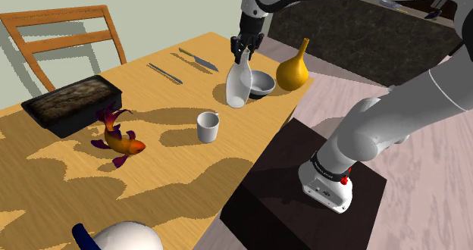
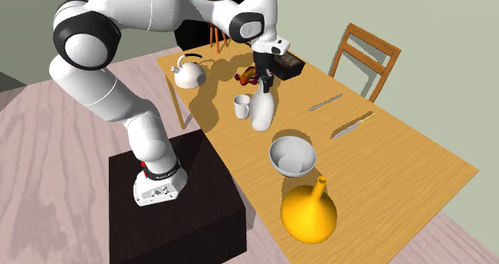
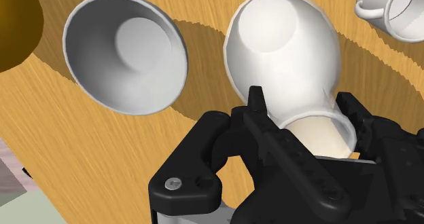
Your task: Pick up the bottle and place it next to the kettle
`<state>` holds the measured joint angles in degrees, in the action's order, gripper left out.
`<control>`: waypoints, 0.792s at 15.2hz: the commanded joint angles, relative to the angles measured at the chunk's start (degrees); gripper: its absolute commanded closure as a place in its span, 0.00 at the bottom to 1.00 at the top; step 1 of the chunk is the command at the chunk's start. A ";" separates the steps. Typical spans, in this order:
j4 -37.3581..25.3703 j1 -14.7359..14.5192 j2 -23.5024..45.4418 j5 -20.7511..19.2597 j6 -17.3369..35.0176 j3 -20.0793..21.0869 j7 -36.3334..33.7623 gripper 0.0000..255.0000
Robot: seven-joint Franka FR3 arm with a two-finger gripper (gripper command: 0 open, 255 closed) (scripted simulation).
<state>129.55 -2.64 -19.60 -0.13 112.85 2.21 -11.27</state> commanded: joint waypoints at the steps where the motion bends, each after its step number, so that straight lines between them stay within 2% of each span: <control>1: -1.26 0.02 -0.33 -0.01 -1.59 -0.05 0.07 1.00; 12: -9.42 0.05 -0.69 0.00 -10.10 -0.11 0.18 1.00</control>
<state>121.00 -2.57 -20.52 -0.14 103.37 2.03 -11.00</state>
